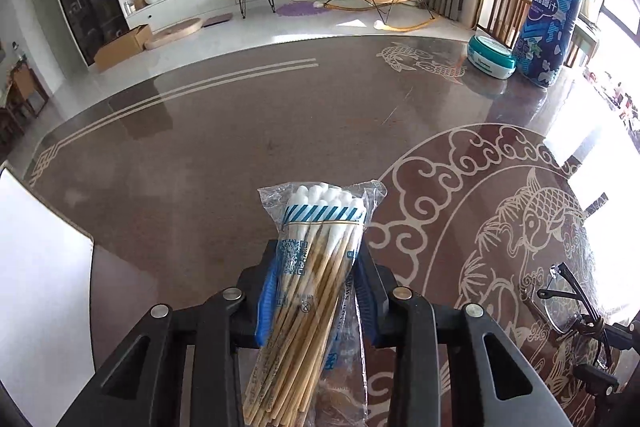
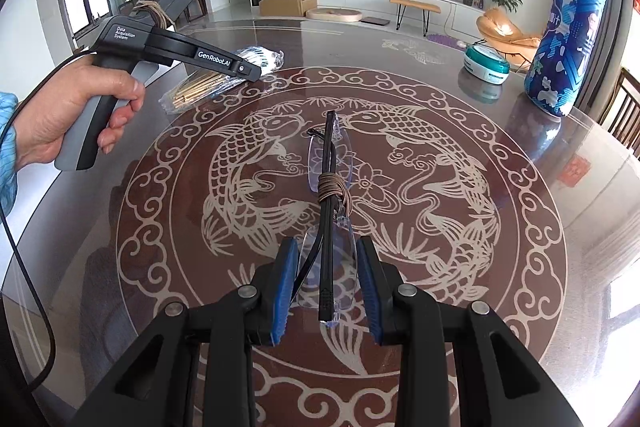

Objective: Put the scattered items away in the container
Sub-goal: 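Grasp the bagged cotton swabs with the left gripper while the right gripper holds the glasses, then lift the swab bag with the left gripper while the right gripper lifts the glasses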

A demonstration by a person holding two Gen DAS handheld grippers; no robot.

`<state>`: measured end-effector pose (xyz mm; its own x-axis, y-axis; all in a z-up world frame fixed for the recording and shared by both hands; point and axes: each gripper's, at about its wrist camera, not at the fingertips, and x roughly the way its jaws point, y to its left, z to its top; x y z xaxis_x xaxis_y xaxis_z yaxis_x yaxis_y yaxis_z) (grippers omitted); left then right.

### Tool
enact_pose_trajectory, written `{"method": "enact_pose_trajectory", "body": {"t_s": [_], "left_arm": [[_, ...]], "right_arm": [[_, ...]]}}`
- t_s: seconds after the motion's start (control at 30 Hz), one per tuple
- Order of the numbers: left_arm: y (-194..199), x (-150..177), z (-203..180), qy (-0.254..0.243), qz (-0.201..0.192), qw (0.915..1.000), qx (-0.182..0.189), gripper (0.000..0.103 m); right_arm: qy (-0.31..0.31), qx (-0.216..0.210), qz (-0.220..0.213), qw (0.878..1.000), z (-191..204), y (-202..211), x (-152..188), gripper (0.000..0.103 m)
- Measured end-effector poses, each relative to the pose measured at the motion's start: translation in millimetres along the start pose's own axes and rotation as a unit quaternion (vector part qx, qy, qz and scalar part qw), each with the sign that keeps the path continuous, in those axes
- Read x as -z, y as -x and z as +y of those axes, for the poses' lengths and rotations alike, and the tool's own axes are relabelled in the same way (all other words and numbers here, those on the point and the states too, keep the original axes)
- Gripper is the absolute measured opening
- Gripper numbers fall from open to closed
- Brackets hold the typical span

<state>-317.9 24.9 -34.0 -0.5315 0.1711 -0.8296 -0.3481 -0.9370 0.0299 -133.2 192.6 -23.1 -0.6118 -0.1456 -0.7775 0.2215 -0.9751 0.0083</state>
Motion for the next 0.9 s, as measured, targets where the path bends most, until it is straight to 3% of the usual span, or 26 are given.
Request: {"method": "enact_pose_trajectory", "body": {"t_s": [0.3, 0.4, 0.67, 0.77, 0.9], "left_arm": [[97, 152, -24, 0.079, -0.029, 0.9952, -0.050, 0.035], [120, 187, -29, 0.103, -0.042, 0.9916, -0.067, 0.035], [126, 199, -32, 0.118, -0.041, 0.9889, -0.080, 0.035], [126, 199, -34, 0.118, -0.040, 0.9887, -0.083, 0.036], [125, 198, -36, 0.118, -0.040, 0.9887, -0.084, 0.036]], "right_arm": [[0.004, 0.006, 0.000, 1.000, 1, -1, 0, 0.032], [0.006, 0.007, 0.000, 1.000, 2, -1, 0, 0.031], [0.048, -0.013, -0.012, 0.999, 17, 3, 3, 0.031], [-0.005, -0.058, -0.004, 0.998, 9, 3, 8, 0.031], [-0.030, -0.072, -0.007, 0.997, 12, 7, 17, 0.031]]}}
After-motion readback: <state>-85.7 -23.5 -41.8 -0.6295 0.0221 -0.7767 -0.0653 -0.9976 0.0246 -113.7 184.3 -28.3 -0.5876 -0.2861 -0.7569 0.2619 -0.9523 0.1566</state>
